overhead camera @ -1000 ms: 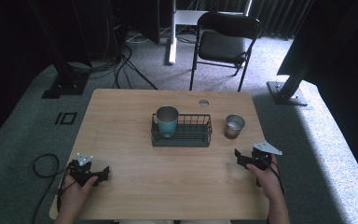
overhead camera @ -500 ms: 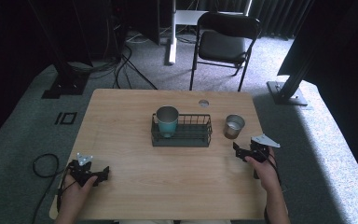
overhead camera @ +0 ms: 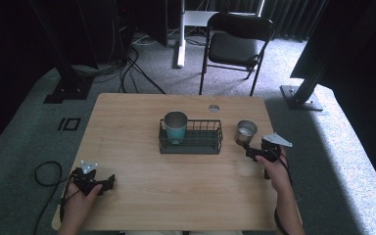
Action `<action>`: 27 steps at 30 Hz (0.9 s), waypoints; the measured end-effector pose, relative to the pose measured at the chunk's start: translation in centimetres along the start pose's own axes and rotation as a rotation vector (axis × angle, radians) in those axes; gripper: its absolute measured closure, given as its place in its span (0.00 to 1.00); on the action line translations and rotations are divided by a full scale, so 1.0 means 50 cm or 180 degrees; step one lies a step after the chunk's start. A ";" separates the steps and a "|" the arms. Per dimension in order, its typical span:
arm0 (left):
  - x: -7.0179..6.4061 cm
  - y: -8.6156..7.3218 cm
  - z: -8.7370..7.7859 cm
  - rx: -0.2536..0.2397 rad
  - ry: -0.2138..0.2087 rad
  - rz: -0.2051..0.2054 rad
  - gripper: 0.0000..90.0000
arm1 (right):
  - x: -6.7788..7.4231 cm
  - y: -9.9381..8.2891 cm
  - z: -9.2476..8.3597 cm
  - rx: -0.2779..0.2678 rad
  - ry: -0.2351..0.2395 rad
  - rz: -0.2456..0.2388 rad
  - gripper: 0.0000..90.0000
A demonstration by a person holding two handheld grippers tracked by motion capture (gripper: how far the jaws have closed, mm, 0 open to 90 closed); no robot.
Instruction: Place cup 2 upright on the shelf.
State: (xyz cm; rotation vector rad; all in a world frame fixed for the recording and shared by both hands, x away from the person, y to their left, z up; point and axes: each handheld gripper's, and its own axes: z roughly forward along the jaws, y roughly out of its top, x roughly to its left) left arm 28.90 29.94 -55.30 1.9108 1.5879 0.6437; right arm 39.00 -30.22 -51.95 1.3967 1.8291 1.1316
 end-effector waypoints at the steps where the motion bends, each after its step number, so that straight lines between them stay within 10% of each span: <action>1: 0.000 0.000 0.000 0.0002 0.0000 0.0003 0.03 | 0.000 0.003 0.003 0.0003 0.0008 -0.0004 0.14; 27: 0.000 0.000 0.000 0.0001 -0.0001 0.0000 0.03 | -0.008 0.035 0.072 -0.0019 -0.0030 -0.0047 0.13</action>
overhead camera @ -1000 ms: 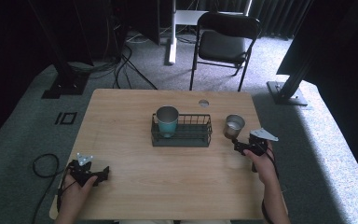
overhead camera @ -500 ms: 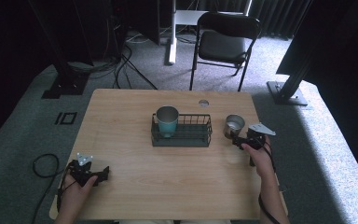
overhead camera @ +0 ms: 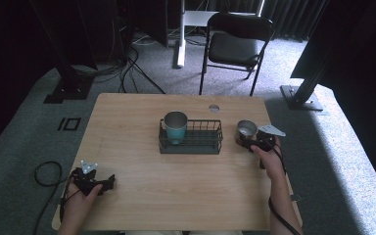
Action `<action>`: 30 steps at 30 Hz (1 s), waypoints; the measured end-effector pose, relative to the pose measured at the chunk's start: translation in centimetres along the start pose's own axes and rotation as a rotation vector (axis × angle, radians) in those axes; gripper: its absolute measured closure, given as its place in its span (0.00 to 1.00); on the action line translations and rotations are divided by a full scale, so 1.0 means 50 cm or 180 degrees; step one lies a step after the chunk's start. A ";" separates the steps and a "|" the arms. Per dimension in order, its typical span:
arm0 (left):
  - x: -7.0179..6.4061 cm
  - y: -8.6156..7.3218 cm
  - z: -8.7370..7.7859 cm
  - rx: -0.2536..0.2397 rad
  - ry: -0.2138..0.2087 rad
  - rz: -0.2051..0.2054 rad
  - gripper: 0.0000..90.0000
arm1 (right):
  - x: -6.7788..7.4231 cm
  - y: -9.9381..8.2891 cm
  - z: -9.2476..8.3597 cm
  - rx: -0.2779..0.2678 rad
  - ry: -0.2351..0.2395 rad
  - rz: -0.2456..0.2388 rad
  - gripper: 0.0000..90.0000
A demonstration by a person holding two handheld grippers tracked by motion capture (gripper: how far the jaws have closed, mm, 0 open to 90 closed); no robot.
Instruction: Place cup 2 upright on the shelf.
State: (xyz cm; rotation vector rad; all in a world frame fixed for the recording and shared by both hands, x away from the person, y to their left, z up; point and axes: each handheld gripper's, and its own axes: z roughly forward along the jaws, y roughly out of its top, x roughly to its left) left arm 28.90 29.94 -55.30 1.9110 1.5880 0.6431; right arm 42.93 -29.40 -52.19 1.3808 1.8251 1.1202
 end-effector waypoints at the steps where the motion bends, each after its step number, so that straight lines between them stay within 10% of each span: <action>1: 0.000 0.000 0.000 -0.0001 0.0000 -0.0001 0.03 | 0.000 0.000 0.003 -0.0004 -0.0006 -0.0009 0.13; 30: 0.000 0.000 0.000 0.0000 0.0000 0.0000 0.03 | 0.009 0.011 0.034 -0.0151 -0.0004 -0.0187 0.13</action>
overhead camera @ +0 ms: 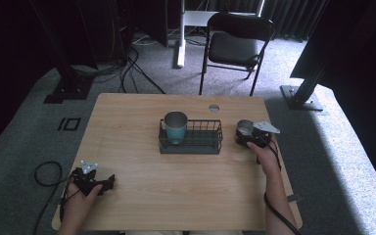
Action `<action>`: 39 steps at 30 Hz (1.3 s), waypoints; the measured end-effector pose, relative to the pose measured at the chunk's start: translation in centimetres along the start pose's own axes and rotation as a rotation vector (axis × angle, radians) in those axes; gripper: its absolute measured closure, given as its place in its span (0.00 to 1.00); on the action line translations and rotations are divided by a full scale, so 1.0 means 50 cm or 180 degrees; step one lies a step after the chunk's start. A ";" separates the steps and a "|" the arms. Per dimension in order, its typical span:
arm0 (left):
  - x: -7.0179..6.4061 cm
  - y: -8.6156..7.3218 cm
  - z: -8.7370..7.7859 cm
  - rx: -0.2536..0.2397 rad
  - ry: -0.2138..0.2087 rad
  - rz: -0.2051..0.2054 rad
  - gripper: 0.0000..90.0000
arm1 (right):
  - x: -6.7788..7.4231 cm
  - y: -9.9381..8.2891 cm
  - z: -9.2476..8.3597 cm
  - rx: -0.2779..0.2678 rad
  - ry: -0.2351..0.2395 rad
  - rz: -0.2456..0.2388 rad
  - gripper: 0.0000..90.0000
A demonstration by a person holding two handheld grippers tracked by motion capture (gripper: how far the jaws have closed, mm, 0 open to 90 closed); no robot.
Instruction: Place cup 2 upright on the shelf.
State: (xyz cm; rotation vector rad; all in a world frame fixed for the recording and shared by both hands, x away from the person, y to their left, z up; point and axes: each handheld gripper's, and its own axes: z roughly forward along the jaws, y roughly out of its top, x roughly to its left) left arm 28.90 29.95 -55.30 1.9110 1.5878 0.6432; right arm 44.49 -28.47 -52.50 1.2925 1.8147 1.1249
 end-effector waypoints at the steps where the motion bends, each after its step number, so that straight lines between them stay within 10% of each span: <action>1: 0.000 0.000 0.000 0.0000 0.0000 -0.0001 0.03 | 0.000 0.000 0.000 0.0007 0.0004 0.0005 0.13; 39: 0.000 0.000 0.000 -0.0001 0.0000 0.0000 0.03 | 0.004 0.050 -0.064 0.0021 0.0098 -0.0015 0.14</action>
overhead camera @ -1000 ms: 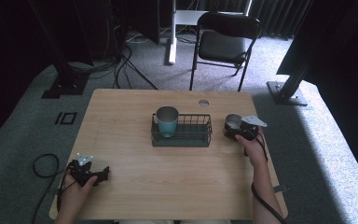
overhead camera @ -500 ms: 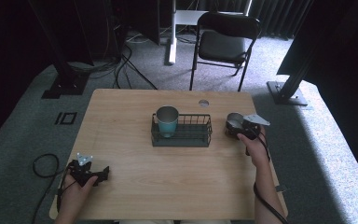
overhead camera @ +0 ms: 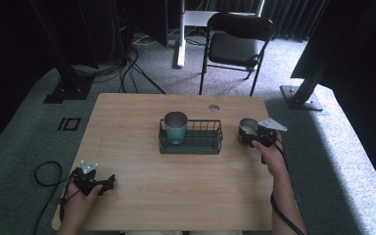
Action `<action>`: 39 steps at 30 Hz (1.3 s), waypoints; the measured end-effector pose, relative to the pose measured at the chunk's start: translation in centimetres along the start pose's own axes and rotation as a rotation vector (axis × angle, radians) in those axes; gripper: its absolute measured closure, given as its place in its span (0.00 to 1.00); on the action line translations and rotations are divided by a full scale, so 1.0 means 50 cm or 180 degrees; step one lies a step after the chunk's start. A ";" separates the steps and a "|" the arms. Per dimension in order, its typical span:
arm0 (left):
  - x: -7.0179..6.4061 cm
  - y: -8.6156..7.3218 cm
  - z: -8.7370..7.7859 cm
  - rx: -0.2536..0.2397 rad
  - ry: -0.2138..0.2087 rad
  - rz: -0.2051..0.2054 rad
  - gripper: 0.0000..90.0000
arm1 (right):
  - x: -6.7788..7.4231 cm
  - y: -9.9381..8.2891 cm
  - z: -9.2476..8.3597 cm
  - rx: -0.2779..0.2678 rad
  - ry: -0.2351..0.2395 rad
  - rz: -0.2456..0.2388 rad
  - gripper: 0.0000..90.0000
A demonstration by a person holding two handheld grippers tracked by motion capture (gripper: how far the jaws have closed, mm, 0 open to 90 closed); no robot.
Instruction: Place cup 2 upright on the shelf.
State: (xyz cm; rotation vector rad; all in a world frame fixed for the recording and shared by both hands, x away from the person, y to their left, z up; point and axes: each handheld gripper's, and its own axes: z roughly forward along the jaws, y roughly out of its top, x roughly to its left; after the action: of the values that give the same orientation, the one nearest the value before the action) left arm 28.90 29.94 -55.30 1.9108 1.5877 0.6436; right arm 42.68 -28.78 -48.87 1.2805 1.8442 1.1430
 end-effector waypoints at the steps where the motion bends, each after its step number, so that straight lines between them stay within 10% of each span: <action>1: 0.000 0.000 0.000 0.0000 0.0000 0.0000 0.03 | 0.000 0.004 -0.004 -0.0019 0.0011 -0.0010 0.14; 39: 0.000 0.000 0.000 0.0001 0.0000 -0.0001 0.03 | 0.096 0.168 -0.067 -0.0206 0.0535 -0.0203 0.14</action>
State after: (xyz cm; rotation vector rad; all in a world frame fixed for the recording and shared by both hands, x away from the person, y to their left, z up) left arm 28.90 29.94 -55.30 1.9107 1.5881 0.6432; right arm 41.65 -23.97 -39.89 1.1109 1.9372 1.2987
